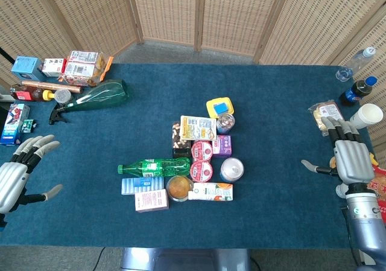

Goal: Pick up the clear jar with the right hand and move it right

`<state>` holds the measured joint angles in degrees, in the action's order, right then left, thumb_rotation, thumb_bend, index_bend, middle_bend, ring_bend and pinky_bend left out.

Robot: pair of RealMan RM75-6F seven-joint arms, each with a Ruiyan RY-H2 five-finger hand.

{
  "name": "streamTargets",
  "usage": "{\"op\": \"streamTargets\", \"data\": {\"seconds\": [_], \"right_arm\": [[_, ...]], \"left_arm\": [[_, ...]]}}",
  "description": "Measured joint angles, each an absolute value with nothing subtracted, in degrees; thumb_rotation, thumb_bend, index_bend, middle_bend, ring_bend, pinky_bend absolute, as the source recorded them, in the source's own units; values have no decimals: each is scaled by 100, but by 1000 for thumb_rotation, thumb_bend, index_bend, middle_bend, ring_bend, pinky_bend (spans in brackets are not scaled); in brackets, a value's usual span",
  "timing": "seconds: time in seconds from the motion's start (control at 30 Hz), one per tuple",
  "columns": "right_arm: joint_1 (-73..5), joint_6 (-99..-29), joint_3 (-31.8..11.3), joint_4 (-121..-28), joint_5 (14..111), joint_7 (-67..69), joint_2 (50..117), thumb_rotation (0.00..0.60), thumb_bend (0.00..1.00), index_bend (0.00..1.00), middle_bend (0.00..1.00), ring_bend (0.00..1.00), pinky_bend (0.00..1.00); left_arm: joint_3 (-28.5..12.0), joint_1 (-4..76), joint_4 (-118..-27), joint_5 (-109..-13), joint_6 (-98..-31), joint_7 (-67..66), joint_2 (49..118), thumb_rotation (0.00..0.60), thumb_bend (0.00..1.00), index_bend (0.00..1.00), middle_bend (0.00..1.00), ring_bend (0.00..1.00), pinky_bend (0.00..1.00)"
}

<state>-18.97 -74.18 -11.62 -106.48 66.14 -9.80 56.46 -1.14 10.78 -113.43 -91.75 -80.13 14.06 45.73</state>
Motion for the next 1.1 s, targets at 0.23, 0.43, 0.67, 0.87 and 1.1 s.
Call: {"op": "streamTargets", "data": {"seconds": [0.23, 0.43, 0.67, 0.87, 1.1], "right_arm": [[-1884, -7357, -1164, -10620, 6594, -860, 5681, 412, 112, 0, 42, 0, 7], [-1872, -7279, -1132, -10627, 6749, -714, 5624, 408, 112, 0, 37, 0, 7], [-2046, -6795, -1027, -10719, 6826, -813, 5611, 413, 109, 0, 20, 0, 7], [-2475, -6005, -944, -10883, 6912, -902, 5699, 410, 110, 0, 2, 0, 7], [-3043, -5416, -934, -10944, 6850, -1182, 6100, 413, 110, 0, 0, 0, 8]], "left_arm": [[-120, 1087, -11365, -9160, -7993, 1381, 4559, 600, 272, 152, 98, 0, 0], [-83, 1022, -11397, -9297, -8123, 1374, 4527, 600, 272, 151, 98, 0, 0], [-134, 1042, -11422, -9369, -8201, 1473, 4321, 600, 272, 152, 97, 0, 0], [-144, 1119, -11428, -9412, -8096, 1544, 4295, 600, 271, 151, 98, 0, 0], [-150, 1145, -11388, -9386, -8062, 1597, 4296, 600, 271, 152, 97, 0, 0]]}}
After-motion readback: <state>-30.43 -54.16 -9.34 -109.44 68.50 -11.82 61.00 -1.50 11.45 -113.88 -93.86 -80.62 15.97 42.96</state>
